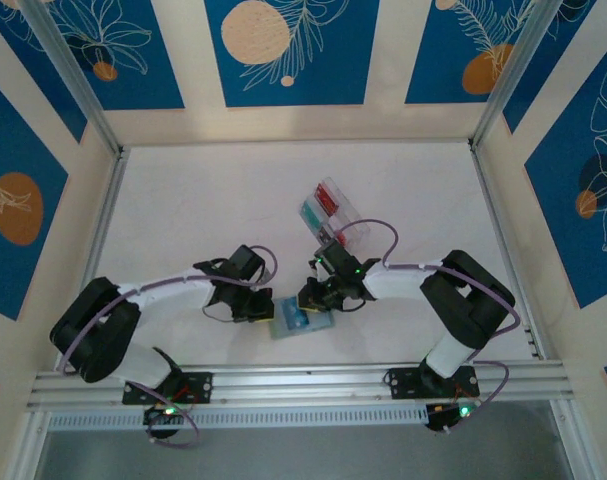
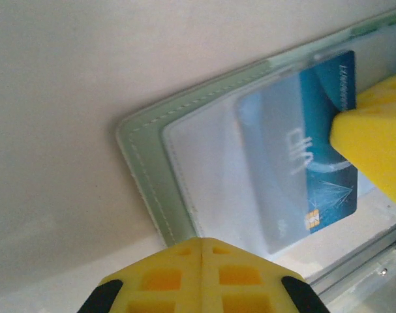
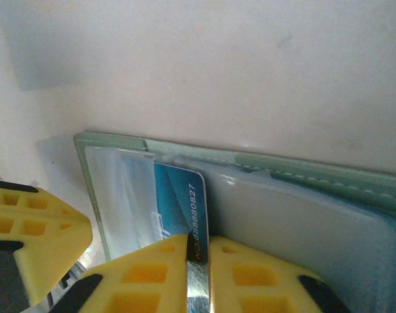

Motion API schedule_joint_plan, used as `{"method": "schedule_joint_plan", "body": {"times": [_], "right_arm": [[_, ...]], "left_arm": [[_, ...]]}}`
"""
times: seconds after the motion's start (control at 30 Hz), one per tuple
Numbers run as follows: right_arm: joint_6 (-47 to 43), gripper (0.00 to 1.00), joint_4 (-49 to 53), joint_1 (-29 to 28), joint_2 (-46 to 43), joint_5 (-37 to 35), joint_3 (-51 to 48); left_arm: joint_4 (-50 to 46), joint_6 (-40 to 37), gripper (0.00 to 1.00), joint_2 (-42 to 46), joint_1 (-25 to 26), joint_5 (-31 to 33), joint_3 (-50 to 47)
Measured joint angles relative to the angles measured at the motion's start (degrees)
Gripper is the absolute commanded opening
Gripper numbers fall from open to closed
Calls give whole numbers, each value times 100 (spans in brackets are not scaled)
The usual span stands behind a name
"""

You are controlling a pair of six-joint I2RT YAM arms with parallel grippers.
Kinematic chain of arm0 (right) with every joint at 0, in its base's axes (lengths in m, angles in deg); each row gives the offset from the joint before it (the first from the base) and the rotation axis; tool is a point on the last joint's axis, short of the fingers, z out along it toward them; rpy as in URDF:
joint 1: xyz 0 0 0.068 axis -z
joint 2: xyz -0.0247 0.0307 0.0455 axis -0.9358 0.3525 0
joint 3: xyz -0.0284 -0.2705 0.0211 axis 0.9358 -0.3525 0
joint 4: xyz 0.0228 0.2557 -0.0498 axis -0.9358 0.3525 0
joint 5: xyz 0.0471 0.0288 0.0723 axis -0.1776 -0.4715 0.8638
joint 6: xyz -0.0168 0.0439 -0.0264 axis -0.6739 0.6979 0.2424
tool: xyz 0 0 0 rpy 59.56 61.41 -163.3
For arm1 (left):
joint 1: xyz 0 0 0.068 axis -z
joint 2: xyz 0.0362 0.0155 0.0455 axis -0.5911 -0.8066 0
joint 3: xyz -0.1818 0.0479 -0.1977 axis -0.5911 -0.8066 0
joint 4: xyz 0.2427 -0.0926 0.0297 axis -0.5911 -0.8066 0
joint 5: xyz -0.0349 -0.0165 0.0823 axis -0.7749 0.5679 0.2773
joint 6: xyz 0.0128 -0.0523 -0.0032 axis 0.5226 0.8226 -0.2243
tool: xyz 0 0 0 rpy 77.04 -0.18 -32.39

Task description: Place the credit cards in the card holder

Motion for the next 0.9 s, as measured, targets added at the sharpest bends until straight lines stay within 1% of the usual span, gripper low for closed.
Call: {"method": "schedule_joint_plan", "body": {"times": [0.07, 0.23, 0.4, 0.73, 0.8, 0.9], "right_arm": [[-24, 22, 87, -22, 0, -20, 57], [-87, 21, 494, -111, -31, -179, 208], [-177, 14, 824, -166, -24, -282, 376], [-173, 13, 927, -308, 153, -269, 660], [-160, 16, 896, -315, 201, -245, 673], [-85, 26, 846, -330, 275, -216, 678]], "left_arm": [[37, -4, 0, -92, 0, -2, -2], [197, -35, 0, -302, 0, -35, -4], [343, -33, 0, -350, 0, -111, -22], [363, -31, 0, -350, 0, -127, -33], [369, -28, 0, -350, 0, -129, -33], [369, -22, 0, -350, 0, -129, -33]]}}
